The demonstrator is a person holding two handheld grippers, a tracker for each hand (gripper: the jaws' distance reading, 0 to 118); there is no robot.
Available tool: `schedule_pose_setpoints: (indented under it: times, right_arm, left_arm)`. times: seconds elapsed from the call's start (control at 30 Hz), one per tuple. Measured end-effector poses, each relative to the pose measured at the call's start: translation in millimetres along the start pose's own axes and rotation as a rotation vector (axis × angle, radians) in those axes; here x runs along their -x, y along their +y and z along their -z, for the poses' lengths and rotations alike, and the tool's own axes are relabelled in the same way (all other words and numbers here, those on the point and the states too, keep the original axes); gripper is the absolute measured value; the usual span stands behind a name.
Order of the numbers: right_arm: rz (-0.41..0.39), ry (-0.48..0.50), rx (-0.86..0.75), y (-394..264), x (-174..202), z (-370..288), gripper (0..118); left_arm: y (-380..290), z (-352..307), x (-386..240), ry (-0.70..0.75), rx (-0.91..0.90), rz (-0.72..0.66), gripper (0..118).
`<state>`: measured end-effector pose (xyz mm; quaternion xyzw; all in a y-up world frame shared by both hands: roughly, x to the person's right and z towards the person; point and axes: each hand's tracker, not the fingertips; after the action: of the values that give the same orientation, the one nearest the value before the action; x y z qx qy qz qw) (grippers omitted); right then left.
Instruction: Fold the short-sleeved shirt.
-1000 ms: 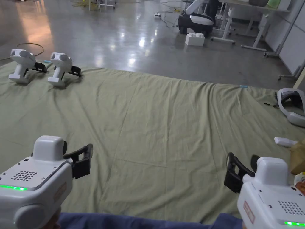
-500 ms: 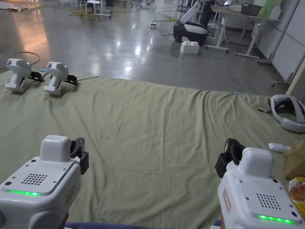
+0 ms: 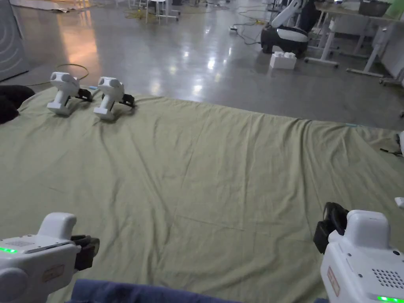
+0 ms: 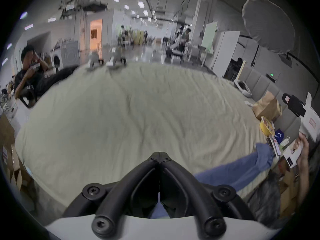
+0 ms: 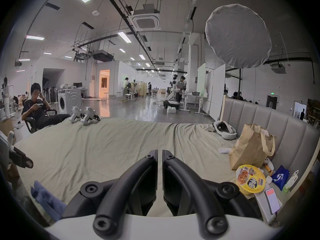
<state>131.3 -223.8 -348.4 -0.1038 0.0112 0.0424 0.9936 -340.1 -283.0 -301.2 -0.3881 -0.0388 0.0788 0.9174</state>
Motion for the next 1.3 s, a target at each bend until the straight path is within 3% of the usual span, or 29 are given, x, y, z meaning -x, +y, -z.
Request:
schedule_pose_setpoints:
  times: [0.1, 0.2, 0.23, 0.27, 0.3, 0.37, 0.47, 0.73, 0.9, 1.1, 1.17, 1.27, 1.3]
  right_arm:
    - [-0.006, 0.008, 0.033, -6.8, 0.5, 3.6, 7]
    - [-0.009, 0.022, 0.063, -12.4, 1.9, 5.4, 7]
    - [-0.013, 0.024, 0.072, -14.3, 2.4, 6.5, 7]
    - [-0.015, 0.023, 0.079, -16.2, 2.7, 7.0, 7]
    - [-0.017, 0.024, 0.086, -17.7, 2.8, 7.1, 7]
    - [-0.013, 0.026, 0.105, -20.4, 2.8, 8.7, 7]
    - [-0.011, 0.027, 0.123, -24.4, 2.8, 9.6, 7]
    - [-0.007, 0.026, 0.161, -30.8, 1.3, 9.9, 7]
    - [0.005, 0.023, 0.172, -32.8, -0.1, 10.1, 7]
    - [0.008, 0.03, 0.184, -33.3, 3.9, 10.3, 7]
    - [0.007, 0.032, 0.188, -33.8, 5.2, 10.3, 7]
    - [0.003, 0.036, 0.197, -35.6, 6.6, 10.1, 7]
    - [0.001, 0.037, 0.198, -35.9, 6.9, 9.8, 7]
  left_arm:
    - [-14.0, 6.2, 27.6, -0.042, 0.084, -0.063, 3]
    - [-23.2, 3.5, 40.2, -0.059, 0.131, -0.113, 21]
    - [-26.1, 3.2, 46.3, -0.068, 0.13, -0.115, 30]
    - [-28.0, 3.7, 52.4, -0.089, 0.142, -0.127, 46]
    - [-29.4, 4.5, 56.9, -0.098, 0.161, -0.142, 73]
    - [-32.1, 6.1, 66.7, -0.166, 0.182, -0.16, 75]
    - [-38.8, 15.3, 85.1, -0.206, 0.203, -0.217, 88]
    - [-58.9, 64.8, 118.7, -0.401, 0.328, -0.437, 93]
    - [-58.6, 59.4, 120.8, -0.538, 0.287, -0.579, 93]
    - [-65.5, 54.7, 89.7, -0.671, 0.328, -0.551, 91]
    - [-66.9, 64.9, 95.5, -0.652, 0.331, -0.518, 79]
    - [-71.1, 70.3, 91.3, -0.56, 0.335, -0.522, 25]
    - [-73.0, 73.5, 92.0, -0.53, 0.358, -0.539, 23]
